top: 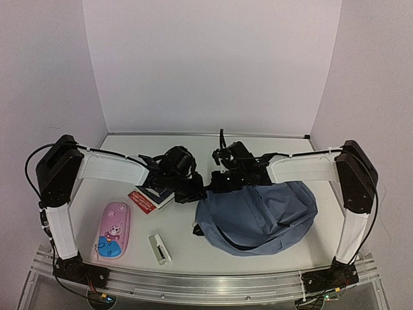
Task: Pack the student bag
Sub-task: Unzip the student bag at the center of the board.
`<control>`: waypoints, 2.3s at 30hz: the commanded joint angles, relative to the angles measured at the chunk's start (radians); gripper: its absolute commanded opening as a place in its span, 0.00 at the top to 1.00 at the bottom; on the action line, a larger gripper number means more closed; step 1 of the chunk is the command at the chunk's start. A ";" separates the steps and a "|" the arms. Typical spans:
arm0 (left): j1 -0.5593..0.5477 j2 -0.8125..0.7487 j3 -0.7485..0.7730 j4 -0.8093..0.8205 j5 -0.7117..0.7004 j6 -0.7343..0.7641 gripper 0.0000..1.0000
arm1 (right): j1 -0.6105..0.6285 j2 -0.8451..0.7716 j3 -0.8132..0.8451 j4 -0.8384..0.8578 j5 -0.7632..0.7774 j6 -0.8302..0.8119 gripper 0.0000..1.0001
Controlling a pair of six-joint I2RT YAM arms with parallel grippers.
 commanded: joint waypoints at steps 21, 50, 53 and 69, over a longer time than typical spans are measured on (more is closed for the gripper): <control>0.015 -0.179 -0.113 0.006 -0.189 0.058 0.67 | 0.057 -0.026 0.048 0.053 -0.058 0.060 1.00; 0.038 -0.070 -0.057 0.023 -0.098 0.068 0.71 | 0.058 -0.026 0.038 0.044 -0.038 0.059 1.00; 0.038 -0.065 -0.057 0.028 -0.091 0.071 0.70 | 0.057 -0.021 0.040 0.044 -0.039 0.059 1.00; 0.038 -0.041 -0.024 -0.019 -0.113 0.082 0.76 | 0.057 -0.016 0.044 0.040 -0.042 0.059 1.00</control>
